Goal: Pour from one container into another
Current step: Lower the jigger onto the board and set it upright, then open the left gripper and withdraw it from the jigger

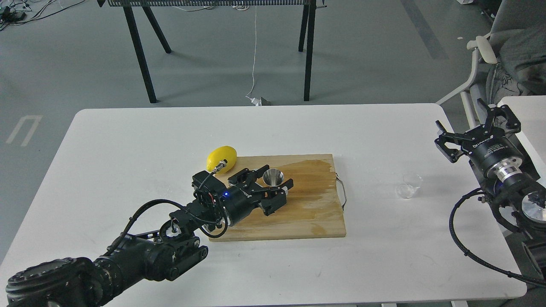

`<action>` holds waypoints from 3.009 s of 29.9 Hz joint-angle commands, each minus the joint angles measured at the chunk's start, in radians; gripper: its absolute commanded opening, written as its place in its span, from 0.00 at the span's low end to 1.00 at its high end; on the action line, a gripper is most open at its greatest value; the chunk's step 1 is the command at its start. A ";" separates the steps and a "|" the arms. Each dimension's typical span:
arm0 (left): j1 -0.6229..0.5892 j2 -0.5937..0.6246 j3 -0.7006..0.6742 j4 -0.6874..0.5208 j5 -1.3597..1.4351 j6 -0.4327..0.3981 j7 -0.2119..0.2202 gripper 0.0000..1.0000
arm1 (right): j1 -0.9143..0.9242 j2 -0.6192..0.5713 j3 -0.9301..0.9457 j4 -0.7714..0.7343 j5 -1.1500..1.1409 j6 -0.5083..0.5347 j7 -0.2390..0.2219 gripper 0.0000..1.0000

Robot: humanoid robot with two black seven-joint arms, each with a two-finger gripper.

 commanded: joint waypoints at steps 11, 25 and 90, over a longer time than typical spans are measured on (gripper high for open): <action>0.030 0.000 -0.006 -0.020 0.000 0.000 0.000 0.92 | -0.014 0.000 -0.001 0.001 0.001 0.000 0.001 1.00; 0.059 0.000 -0.012 -0.037 -0.003 0.000 0.000 0.92 | -0.014 0.000 0.003 0.003 0.001 0.000 0.001 1.00; 0.142 0.472 -0.015 -0.475 -0.382 -0.024 0.000 0.93 | -0.026 0.001 0.002 0.009 0.007 0.000 -0.011 1.00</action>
